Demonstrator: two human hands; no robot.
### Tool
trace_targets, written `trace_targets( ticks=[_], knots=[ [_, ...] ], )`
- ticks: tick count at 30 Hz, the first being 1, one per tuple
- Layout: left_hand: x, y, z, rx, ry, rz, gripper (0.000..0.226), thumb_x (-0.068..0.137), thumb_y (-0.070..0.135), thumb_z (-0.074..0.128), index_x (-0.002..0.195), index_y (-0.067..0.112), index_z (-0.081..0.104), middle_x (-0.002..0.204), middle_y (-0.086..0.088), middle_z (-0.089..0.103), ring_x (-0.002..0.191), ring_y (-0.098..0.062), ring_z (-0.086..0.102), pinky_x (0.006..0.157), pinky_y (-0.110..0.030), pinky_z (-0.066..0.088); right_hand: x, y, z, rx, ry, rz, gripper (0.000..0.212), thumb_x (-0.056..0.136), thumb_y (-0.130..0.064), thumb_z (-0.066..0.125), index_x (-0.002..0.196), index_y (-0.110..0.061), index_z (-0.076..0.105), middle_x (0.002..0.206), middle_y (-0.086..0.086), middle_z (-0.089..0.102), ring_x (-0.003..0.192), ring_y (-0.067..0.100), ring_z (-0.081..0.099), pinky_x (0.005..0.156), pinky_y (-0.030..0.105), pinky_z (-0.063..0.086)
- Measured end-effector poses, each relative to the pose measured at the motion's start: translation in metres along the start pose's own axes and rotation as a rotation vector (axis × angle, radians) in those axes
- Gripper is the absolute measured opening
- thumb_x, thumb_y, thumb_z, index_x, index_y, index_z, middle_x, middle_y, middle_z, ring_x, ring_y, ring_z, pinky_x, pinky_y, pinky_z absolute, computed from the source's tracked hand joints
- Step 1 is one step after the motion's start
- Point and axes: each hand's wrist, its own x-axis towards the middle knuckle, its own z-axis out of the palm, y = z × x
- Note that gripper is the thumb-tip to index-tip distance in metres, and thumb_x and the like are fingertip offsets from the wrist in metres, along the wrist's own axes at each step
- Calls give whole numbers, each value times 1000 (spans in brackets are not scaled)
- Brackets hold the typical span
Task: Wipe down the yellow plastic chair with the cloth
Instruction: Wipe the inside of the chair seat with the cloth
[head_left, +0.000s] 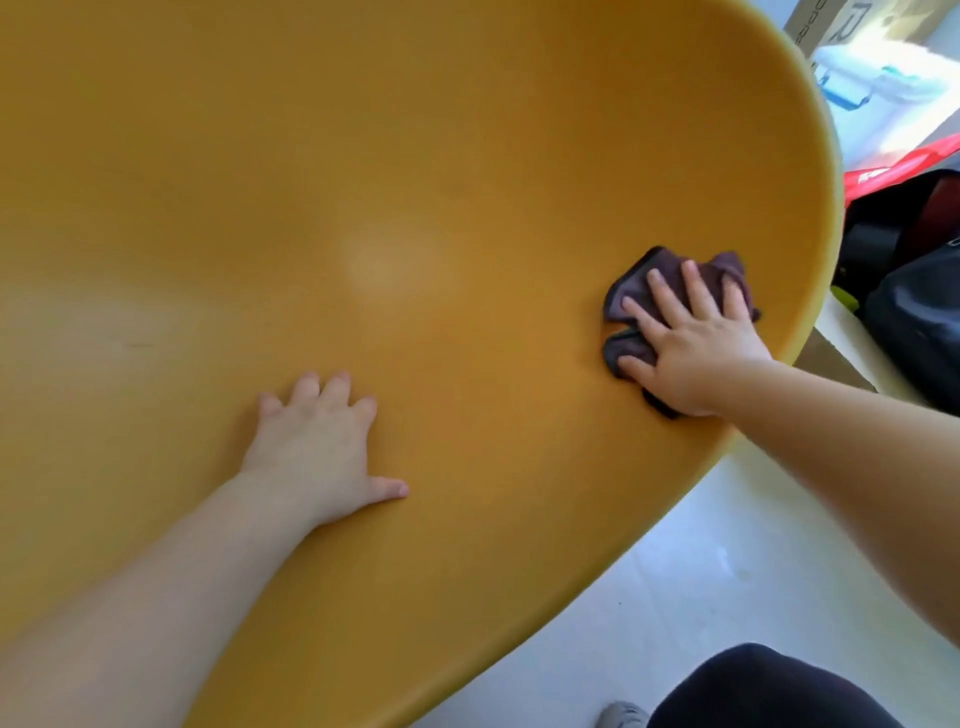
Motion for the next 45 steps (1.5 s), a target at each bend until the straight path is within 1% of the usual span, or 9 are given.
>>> trace_targets(
  ticks=[6,12,16,20,23,27,32,37,45],
  knots=[
    [-5,-31,-13,112,-115,-107,99,61,90,58,139,30,47,139,-2,45,134,-30,37,106,-61,36,5,-126,-7,391,-44,110,83,94,-76,14,162,-33,-6,169,5,-21,151,42,-26,118,68,-10],
    [-15,-66,-22,153,-263,-177,102,58,73,80,143,31,41,139,-3,42,135,-33,38,101,-67,42,-108,-271,-54,558,-79,-513,76,98,-73,19,161,-38,-5,170,-5,-17,152,33,-28,118,63,-15],
    [-17,-78,-14,135,-331,-137,107,50,65,89,139,28,43,136,-5,37,132,-35,38,100,-53,49,-159,-227,-41,495,-112,-834,75,93,-79,12,159,-46,-1,169,-12,-16,152,22,-26,122,50,-17],
    [-14,-75,-10,101,-354,-142,107,53,61,91,141,26,43,136,-6,35,133,-39,34,99,-55,50,-85,-115,-2,220,-71,-431,114,58,-90,-32,159,-48,-1,170,-11,-15,157,25,-15,125,51,-3],
    [-14,-75,-10,77,-348,-149,105,54,61,90,142,25,45,138,-7,35,133,-39,33,99,-55,50,-14,-66,0,117,-55,-80,92,79,-83,-12,161,-42,0,170,-5,-14,156,31,-15,123,59,-1],
    [-18,-77,-11,54,-328,-178,110,51,62,91,144,25,43,139,-6,36,133,-37,33,99,-58,49,12,-142,-17,404,-75,161,80,96,-72,10,162,-30,-6,169,4,-21,152,42,-22,119,68,-6],
    [-36,-85,-21,168,-276,-338,112,54,77,80,146,24,43,144,-6,39,137,-34,33,102,-70,37,-56,-284,-62,575,-38,-359,75,100,-68,14,161,-33,-9,169,-5,-21,153,35,-24,120,63,-11],
    [-60,-110,-25,245,-272,-347,100,60,79,73,142,30,44,143,-4,42,135,-31,35,105,-65,35,-80,-250,-49,355,105,-1056,71,92,-77,0,156,-48,-12,167,-16,-20,152,21,-27,122,45,-15],
    [-100,-142,-44,266,-100,-362,101,66,85,61,149,35,32,147,-3,41,138,-32,33,116,-56,27,76,-236,-67,625,47,-36,74,99,-69,16,162,-36,-6,169,3,-21,152,44,-22,119,68,-5]
  ],
)
